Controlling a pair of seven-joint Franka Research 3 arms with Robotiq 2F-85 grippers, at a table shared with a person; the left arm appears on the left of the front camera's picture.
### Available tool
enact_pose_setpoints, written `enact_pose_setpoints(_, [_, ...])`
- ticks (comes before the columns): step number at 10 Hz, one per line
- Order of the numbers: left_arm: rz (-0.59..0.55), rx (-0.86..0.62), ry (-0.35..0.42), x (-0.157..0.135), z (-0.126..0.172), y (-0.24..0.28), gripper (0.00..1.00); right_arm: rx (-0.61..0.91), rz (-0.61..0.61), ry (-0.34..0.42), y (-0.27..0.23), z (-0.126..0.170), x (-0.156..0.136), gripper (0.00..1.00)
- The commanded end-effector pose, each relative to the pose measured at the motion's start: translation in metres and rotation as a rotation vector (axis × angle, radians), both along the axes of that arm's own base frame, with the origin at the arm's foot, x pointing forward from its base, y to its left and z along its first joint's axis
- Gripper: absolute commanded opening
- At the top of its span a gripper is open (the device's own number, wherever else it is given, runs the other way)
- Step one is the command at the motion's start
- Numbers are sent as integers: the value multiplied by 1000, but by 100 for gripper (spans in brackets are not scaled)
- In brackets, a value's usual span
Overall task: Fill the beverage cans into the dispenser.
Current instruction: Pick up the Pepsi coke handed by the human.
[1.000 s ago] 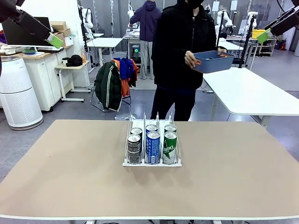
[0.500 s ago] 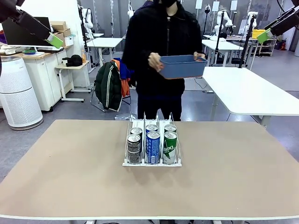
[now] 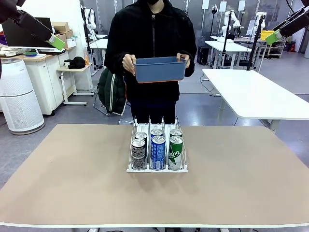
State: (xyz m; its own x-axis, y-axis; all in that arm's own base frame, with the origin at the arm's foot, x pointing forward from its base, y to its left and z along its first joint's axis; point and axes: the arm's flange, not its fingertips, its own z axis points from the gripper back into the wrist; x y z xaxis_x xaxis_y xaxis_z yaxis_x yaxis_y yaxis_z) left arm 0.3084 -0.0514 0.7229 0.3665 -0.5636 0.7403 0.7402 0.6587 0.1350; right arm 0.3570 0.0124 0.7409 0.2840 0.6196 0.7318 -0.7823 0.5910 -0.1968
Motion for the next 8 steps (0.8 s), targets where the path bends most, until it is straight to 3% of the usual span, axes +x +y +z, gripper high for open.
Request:
enact_pose_setpoints(1, [4, -3, 7, 1, -1, 1, 100, 1, 0, 0, 0, 0, 0, 100])
enact_pose_setpoints(8, [4, -3, 7, 1, -1, 1, 100, 1, 0, 0, 0, 0, 0, 100])
